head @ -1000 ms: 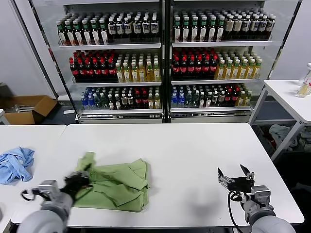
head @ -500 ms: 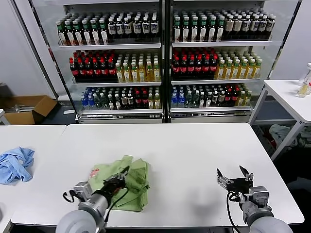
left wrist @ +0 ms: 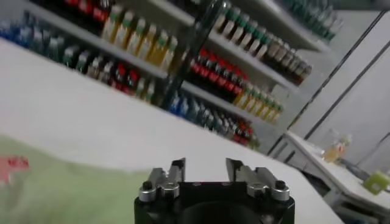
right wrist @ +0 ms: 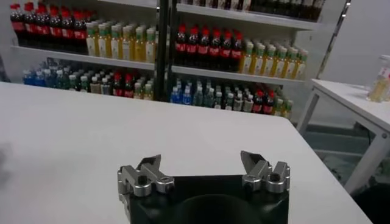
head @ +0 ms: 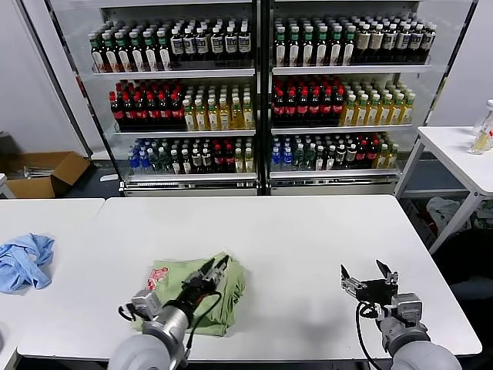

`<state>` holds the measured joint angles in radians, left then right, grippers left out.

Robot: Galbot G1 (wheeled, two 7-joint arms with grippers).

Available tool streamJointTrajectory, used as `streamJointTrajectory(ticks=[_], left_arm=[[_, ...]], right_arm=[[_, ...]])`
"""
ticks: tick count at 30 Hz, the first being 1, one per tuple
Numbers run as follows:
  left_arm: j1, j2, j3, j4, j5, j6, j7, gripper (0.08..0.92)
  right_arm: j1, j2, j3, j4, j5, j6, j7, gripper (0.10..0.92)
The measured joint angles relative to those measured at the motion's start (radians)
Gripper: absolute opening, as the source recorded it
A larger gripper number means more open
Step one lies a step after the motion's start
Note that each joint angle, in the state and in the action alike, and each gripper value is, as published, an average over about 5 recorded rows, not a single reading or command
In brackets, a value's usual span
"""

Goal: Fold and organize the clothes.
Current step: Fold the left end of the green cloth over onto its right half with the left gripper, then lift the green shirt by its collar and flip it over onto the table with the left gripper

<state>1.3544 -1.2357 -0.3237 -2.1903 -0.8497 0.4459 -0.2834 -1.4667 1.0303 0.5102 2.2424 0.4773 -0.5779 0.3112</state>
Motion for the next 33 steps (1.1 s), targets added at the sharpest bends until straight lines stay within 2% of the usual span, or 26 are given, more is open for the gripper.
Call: streamJointTrajectory(ticks=[4,10,13,19,23,33], left_arm=[[0.044,0.047,-0.082,0.002,0.076,-0.006,0.022,0.622],[0.103,0.089,-0.175,0.083,0.225,0.015,0.054,0.784],[0.115,0.094,-0.196,0.123,0.273,0.03,0.07,0.817],[0.119,0.104,-0.225,0.19,0.317,0.045,0.103,0.822],[0.114,0.115,-0.245,0.22,0.301,0.05,0.126,0.757],[0.11,0.119,-0.256,0.251,0.194,0.055,0.173,0.464]], right_arm=[[0.005,0.006,-0.014,-0.004,-0.006,0.0,-0.001,0.823],[0.002,0.007,-0.018,-0.004,-0.01,0.0,-0.002,0.823],[-0.002,0.007,-0.015,-0.003,-0.011,0.0,-0.002,0.823],[-0.008,0.01,-0.01,-0.004,-0.013,0.0,-0.004,0.823],[-0.004,0.012,-0.014,-0.008,-0.013,0.0,-0.004,0.823],[-0.003,0.018,-0.02,-0.012,-0.017,0.0,-0.004,0.823]])
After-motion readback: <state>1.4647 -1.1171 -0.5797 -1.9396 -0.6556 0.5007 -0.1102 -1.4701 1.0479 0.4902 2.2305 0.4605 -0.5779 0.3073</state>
